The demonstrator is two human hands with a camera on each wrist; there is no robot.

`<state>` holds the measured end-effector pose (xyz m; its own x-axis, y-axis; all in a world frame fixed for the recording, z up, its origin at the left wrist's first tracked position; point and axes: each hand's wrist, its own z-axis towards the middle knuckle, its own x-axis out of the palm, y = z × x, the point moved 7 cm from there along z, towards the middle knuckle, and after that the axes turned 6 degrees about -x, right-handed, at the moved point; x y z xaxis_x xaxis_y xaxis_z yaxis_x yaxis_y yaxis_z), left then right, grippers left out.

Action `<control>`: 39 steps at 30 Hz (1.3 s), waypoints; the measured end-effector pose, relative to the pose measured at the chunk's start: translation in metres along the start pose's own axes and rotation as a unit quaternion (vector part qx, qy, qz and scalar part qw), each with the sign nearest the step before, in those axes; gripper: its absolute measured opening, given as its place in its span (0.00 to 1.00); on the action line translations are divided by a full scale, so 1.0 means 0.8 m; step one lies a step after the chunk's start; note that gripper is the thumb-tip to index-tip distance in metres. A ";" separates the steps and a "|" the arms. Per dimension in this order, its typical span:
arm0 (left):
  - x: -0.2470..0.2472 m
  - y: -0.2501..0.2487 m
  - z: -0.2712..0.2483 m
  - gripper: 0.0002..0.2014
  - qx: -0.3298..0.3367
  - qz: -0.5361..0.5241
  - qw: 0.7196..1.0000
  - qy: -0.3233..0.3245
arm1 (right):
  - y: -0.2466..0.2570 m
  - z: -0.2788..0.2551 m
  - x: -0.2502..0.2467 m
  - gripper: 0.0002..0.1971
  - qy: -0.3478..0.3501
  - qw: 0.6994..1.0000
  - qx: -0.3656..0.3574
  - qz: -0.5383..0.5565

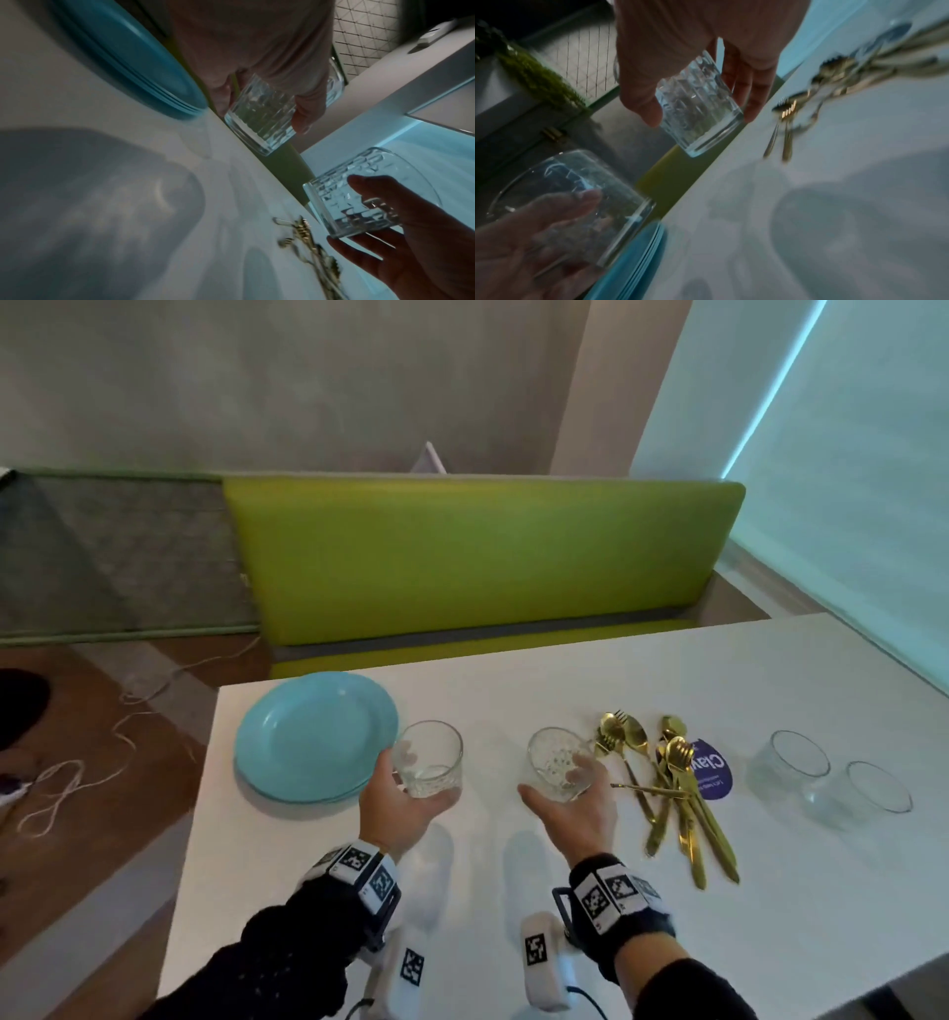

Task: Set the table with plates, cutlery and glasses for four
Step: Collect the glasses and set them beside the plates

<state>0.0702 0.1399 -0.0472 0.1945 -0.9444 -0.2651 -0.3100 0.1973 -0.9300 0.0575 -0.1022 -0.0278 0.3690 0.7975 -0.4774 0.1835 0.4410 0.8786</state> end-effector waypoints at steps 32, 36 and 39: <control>-0.196 0.156 0.006 0.44 -0.124 0.051 0.988 -0.083 | 0.035 -0.138 0.253 0.40 0.213 0.975 -0.021 -0.066; -0.196 0.150 0.010 0.44 -0.128 0.067 0.986 -0.087 | 0.040 -0.132 0.259 0.38 0.222 0.974 -0.007 -0.052; -0.193 0.150 0.015 0.45 -0.126 0.061 0.987 -0.084 | 0.044 -0.127 0.260 0.39 0.226 0.972 -0.004 -0.057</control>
<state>0.0140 0.3127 -0.1208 0.2856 -0.8565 -0.4299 -0.5575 0.2163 -0.8015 0.0481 0.1212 -0.0980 -0.0920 0.8420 -0.5315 0.1925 0.5387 0.8202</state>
